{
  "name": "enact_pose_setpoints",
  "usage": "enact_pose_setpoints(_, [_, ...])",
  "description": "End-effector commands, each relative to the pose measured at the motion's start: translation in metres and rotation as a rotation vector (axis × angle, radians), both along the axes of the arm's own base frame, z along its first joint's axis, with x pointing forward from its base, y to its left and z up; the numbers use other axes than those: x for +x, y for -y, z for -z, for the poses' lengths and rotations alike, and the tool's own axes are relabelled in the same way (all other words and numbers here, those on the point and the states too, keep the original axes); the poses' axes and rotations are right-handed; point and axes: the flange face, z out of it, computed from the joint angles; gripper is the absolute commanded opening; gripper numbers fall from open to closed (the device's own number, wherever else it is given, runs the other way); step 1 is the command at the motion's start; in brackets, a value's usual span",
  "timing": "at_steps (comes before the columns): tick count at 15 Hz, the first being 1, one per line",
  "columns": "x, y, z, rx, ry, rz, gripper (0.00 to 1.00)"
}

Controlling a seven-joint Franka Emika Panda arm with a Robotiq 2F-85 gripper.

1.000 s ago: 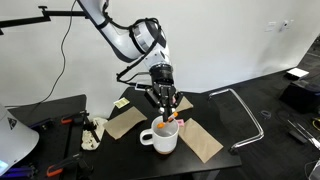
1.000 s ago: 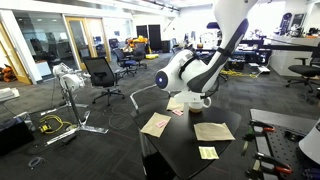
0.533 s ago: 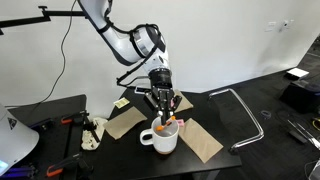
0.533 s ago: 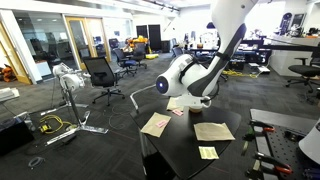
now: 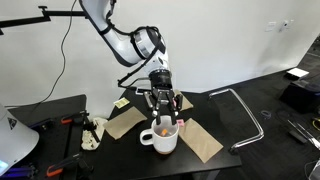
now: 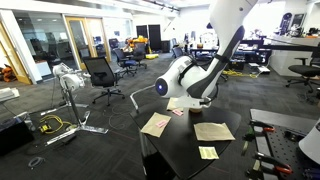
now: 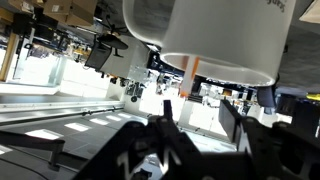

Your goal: Pick up the pen and put it in the cup

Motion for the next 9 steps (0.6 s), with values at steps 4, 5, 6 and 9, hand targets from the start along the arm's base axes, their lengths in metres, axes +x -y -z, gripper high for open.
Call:
enact_pose_setpoints(4, [0.005, -0.004, -0.005, -0.015, 0.028, 0.01, 1.0])
enact_pose_setpoints(5, [0.006, -0.005, -0.008, -0.016, 0.035, 0.009, 1.0])
enact_pose_setpoints(6, [0.007, -0.007, -0.013, -0.017, 0.044, 0.008, 1.0])
enact_pose_setpoints(9, [0.011, -0.01, -0.029, -0.018, 0.067, 0.01, 1.0])
